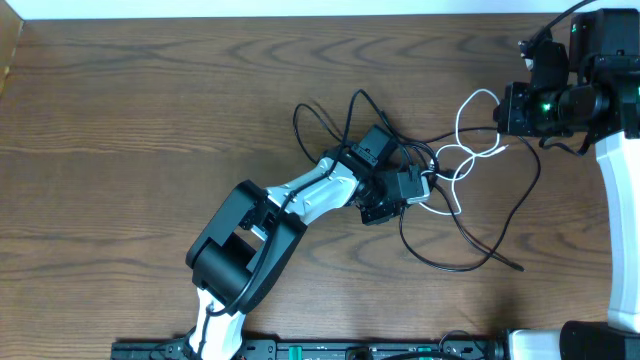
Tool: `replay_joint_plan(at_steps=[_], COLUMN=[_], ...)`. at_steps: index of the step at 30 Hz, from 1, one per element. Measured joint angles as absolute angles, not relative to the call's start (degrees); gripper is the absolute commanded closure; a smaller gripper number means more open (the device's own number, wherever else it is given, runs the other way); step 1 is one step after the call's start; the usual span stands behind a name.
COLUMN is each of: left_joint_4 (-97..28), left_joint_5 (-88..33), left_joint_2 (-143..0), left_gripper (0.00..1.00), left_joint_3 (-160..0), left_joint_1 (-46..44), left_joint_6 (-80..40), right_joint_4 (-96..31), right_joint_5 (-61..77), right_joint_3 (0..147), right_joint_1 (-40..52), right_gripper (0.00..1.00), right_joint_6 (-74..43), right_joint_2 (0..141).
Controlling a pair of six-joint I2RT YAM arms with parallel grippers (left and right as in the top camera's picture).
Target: Untangle cables
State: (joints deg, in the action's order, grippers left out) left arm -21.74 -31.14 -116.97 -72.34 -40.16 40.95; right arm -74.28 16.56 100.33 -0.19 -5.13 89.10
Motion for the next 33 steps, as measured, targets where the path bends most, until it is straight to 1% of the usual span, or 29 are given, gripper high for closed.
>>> replay_joint_plan(at_steps=[5,6,7,10,12,13,18,22,25,33], left_joint_4=[-21.8,-21.9,-22.3,-24.1,-24.6,-24.4,-22.3,-21.8,-22.0,-22.1], left_joint_5=[-29.5,-28.7,-27.6,-23.8,-21.4,-20.1,-16.5,-15.7,-15.0,-14.6], left_joint_2=[-117.0,-116.9,-116.5,-114.5,-112.0,-110.3,-100.2,-94.3,-91.0,-82.1], left_gripper=[0.93,0.93,0.93,0.93,0.93,0.92,0.93,0.92,0.92,0.92], left_joint_3=[-72.3,-72.3,-72.3,-72.3,-72.3,-72.3,-72.3,-72.3,-72.3,-72.3], left_joint_1=[-40.2,-40.2,-40.2,-40.2,-40.2,-40.1,-38.6,-35.6,-33.6,-28.2], left_joint_6=[40.0,39.5,39.1,38.5,38.3,38.1,36.8,34.4,33.1,30.2], right_joint_4=[-73.7,-73.5,-73.4,-73.0,-72.9,-72.8,-72.8,-70.6,-66.5,-50.4], right_joint_5=[16.4,16.1,15.7,13.9,12.2,11.4,10.0,10.2,11.3,17.0], right_joint_3=[100.3,100.3,100.3,100.3,100.3,100.3,100.3,97.8,92.4,72.7], right_joint_1=[-0.2,-0.2,-0.2,-0.2,-0.2,-0.2,-0.1,1.1,2.7,7.5], right_gripper=[0.96,0.93,0.88,0.59,0.50,0.48,0.41,0.41,0.43,0.43], right_joint_6=[-5.1,-5.1,-5.1,-5.0,-5.2,-5.4,-6.1,-6.3,-6.4,-8.3], right_joint_2=[89.1,89.1,89.1,89.1,89.1,89.1,89.1,89.0,89.0,89.1])
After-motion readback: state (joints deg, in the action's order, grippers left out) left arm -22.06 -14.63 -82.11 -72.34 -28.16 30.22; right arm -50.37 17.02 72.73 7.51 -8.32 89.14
